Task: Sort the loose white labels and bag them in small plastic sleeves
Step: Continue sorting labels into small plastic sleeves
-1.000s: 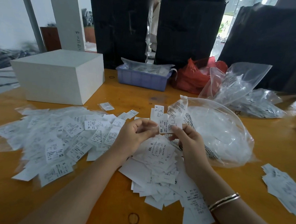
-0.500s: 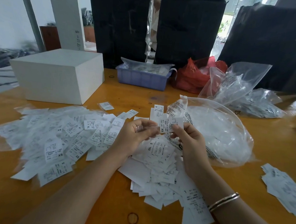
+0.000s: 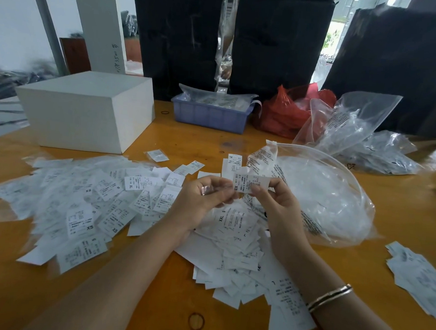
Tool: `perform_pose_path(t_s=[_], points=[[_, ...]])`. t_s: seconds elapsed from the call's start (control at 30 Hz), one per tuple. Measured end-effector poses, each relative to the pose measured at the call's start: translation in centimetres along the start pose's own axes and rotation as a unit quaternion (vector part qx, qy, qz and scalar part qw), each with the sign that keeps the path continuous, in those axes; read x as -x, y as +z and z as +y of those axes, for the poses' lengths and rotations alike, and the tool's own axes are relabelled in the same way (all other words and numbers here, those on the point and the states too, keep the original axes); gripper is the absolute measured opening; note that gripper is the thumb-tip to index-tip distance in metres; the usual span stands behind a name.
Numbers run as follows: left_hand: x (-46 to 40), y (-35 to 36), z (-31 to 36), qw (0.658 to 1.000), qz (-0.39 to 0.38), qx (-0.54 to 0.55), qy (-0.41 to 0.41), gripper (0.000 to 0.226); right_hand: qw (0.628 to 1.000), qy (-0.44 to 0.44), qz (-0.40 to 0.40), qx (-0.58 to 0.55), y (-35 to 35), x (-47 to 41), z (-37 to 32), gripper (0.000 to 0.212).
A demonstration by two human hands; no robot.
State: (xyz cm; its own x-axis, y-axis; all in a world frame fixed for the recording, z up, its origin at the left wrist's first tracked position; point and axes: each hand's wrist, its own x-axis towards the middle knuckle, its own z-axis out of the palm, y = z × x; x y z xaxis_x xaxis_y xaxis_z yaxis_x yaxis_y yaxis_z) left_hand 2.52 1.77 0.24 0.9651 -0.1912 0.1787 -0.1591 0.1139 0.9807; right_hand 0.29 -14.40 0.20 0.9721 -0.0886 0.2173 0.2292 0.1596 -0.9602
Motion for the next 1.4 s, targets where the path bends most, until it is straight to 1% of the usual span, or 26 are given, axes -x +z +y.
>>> perform_pose_path(t_s=[0.13,0.2,0.27,0.37,0.53,0.67,0.93,1.0,1.07,1.17,1.4], points=[[-0.01,-0.05,-0.01,1.000,0.005,0.014,0.004,0.028,0.999,-0.014,-0.014,0.028,-0.10,-0.06,0.20,0.015],[0.02,-0.07,0.01,1.000,0.006,0.000,0.011,0.030,0.999,-0.016,-0.018,0.040,-0.04,-0.03,0.13,0.011],[0.02,-0.09,-0.04,1.000,0.006,-0.018,0.015,0.025,0.998,-0.023,-0.013,0.066,0.04,0.07,0.16,0.015],[-0.16,-0.20,-0.20,1.000,0.012,-0.021,0.015,0.010,0.994,-0.034,0.007,0.107,0.13,0.09,0.27,0.026],[-0.18,-0.20,-0.13,1.000,0.016,-0.017,0.011,0.011,0.993,-0.059,0.043,0.089,-0.12,0.22,-0.24,0.020],[-0.09,-0.02,-0.10,1.000,0.018,-0.019,0.007,0.014,0.993,-0.055,0.029,0.097,-0.01,0.18,-0.20,0.020],[-0.01,-0.12,0.04,1.000,0.014,-0.019,0.010,0.013,0.984,-0.059,0.016,0.169,0.13,-0.04,0.20,0.019],[0.02,-0.12,0.07,1.000,0.017,-0.023,0.010,0.015,0.984,-0.064,0.015,0.164,0.15,-0.01,0.19,0.018],[0.09,-0.11,0.10,0.999,0.019,-0.025,0.008,0.017,0.989,-0.072,0.020,0.126,0.08,0.11,-0.02,0.017],[0.09,-0.07,0.14,1.000,0.019,-0.023,0.005,0.012,0.992,-0.082,0.025,0.088,-0.10,0.23,-0.25,0.019],[0.18,0.06,0.19,1.000,0.014,-0.007,0.004,0.010,0.989,-0.085,0.016,0.118,-0.01,-0.04,0.21,0.018]])
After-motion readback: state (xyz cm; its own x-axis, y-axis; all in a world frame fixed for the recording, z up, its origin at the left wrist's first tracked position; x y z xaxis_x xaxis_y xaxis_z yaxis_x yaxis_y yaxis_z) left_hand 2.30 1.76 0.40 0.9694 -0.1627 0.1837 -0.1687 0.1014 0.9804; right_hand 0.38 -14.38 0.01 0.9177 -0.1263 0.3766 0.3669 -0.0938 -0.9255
